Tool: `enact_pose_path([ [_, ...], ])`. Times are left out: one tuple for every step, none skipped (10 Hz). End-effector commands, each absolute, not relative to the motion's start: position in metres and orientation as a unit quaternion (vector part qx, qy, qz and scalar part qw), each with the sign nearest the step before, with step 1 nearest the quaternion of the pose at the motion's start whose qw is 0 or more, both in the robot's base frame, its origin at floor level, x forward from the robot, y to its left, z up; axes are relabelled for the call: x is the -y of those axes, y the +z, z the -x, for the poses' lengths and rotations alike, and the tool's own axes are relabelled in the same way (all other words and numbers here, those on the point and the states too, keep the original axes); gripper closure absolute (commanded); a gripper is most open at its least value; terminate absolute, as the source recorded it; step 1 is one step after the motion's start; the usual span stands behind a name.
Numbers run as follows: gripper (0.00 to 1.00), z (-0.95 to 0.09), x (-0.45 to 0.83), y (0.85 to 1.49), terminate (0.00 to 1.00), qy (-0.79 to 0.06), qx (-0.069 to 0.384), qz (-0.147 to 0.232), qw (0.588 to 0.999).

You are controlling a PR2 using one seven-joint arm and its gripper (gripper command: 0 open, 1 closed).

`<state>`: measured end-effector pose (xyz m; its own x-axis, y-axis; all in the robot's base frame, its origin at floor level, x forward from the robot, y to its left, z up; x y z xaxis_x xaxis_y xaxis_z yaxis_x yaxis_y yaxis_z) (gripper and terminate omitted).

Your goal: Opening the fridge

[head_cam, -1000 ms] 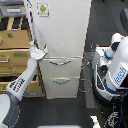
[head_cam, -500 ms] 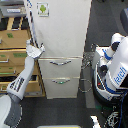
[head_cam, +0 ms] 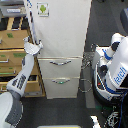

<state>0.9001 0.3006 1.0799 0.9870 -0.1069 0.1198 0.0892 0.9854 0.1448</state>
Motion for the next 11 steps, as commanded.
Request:
enact_pose_path([
  [1.0,-0.936,-0.28,1.047,0.0,-0.107,0.013,0.014,0.994],
  [1.0,-0.933,-0.281,1.044,0.0,-0.107,0.01,0.013,0.994],
  [1.0,-0.934,-0.284,1.045,0.0,-0.101,0.01,0.018,0.995],
  [1.0,-0.933,-0.284,1.045,0.0,-0.102,0.009,0.017,0.995],
  [1.0,-0.933,-0.284,1.044,0.0,-0.101,0.009,0.018,0.995],
  [1.0,-0.932,-0.286,1.042,0.0,-0.1,0.01,0.018,0.995],
  [1.0,-0.933,-0.287,1.042,0.0,-0.099,0.011,0.018,0.995],
  [1.0,-0.932,-0.288,1.04,0.0,-0.098,0.009,0.017,0.995],
  [1.0,-0.932,-0.288,1.039,0.0,-0.098,0.008,0.017,0.995],
  [1.0,-0.932,-0.288,1.037,0.0,-0.098,0.006,0.017,0.995],
  [1.0,-0.931,-0.288,1.035,0.0,-0.1,0.005,0.015,0.995],
])
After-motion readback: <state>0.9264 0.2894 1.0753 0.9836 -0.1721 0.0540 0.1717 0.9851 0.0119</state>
